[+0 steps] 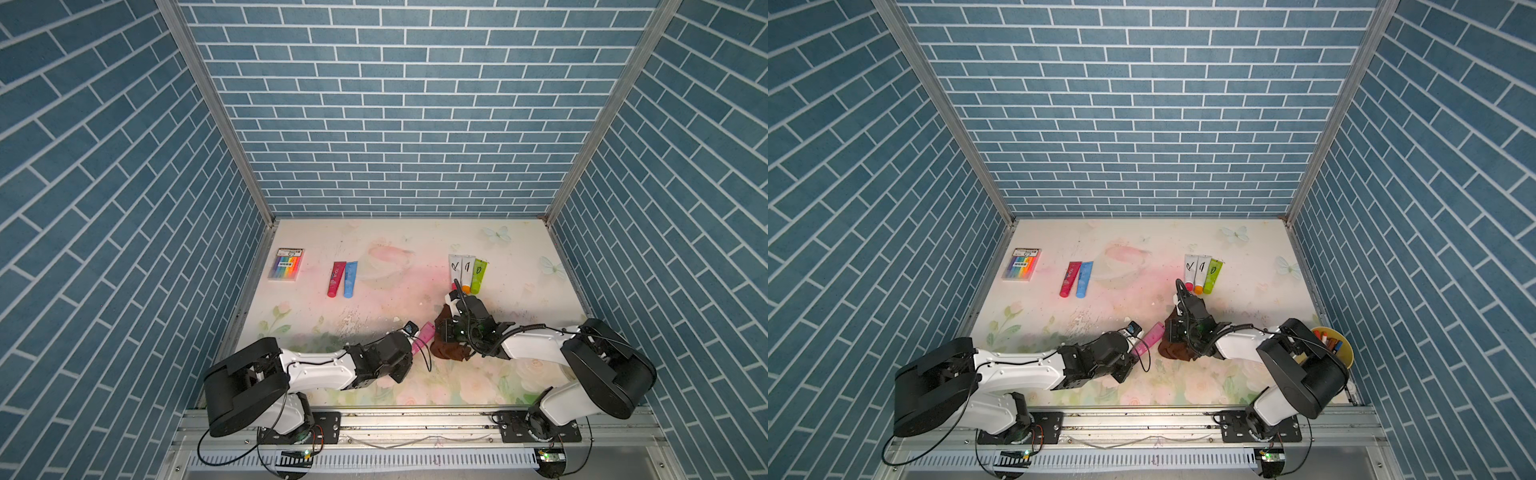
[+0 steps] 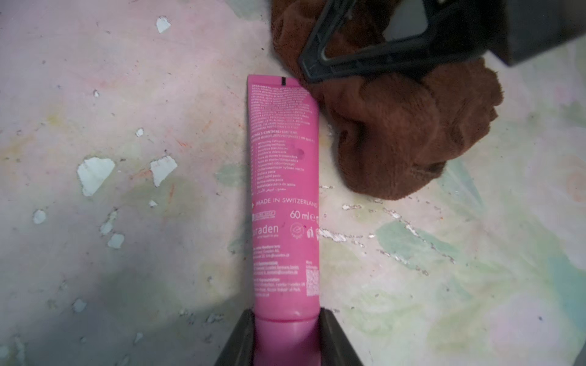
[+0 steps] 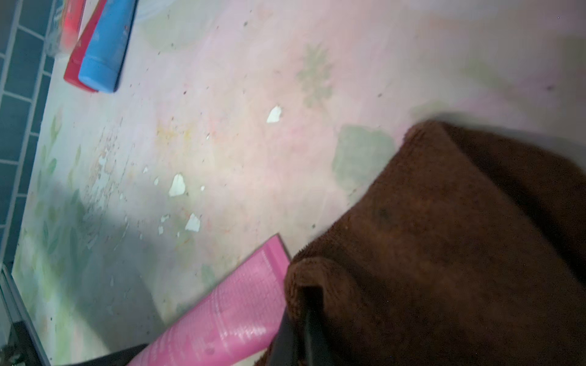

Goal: Wipe the surface of the toothpaste tube
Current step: Wipe the dirt from the toothpaste tube.

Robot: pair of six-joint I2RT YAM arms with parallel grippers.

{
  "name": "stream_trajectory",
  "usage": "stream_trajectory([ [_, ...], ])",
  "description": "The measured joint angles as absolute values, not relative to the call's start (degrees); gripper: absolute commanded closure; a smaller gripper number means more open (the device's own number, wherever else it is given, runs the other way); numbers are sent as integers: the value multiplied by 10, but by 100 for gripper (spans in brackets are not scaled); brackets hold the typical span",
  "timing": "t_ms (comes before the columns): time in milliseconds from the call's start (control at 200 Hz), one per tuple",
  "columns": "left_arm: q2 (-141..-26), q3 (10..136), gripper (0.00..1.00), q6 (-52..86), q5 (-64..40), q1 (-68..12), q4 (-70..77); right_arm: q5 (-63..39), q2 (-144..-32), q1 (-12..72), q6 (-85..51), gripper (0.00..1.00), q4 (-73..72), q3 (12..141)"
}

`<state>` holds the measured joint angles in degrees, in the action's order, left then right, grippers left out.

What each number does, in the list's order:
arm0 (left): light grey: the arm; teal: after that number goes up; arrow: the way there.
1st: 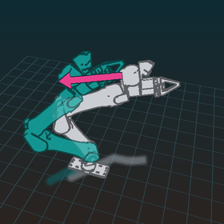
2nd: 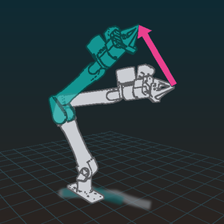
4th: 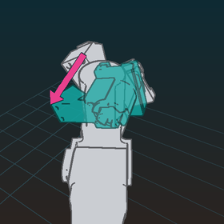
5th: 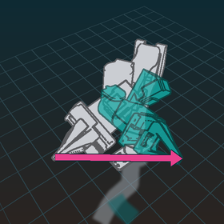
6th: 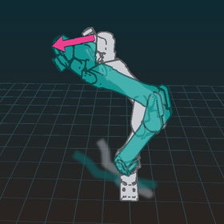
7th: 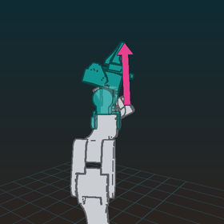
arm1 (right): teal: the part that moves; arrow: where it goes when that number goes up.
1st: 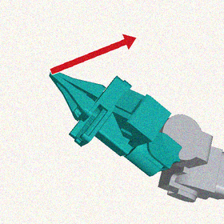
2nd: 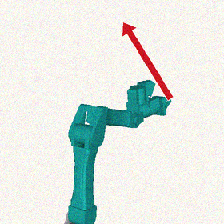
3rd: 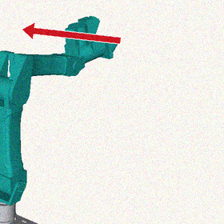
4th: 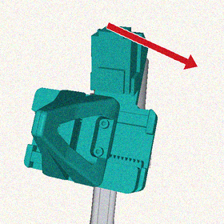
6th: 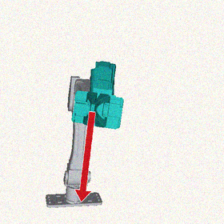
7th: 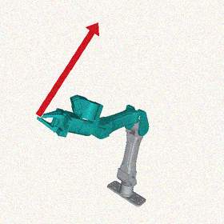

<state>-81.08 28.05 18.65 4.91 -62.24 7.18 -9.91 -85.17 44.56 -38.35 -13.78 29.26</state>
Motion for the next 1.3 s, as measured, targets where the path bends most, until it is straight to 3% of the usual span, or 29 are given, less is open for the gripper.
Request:
stream_trajectory([
  [235,-814,281,93,187,49,-622,75,-120,-837,523,-388,100,-131,273],
  [750,-821,281,93,187,49,-622,88,-99,-775,545,-387,100,-52,294],
  [1300,-821,281,93,186,49,-622,89,-91,-848,544,-380,100,-55,351],
])
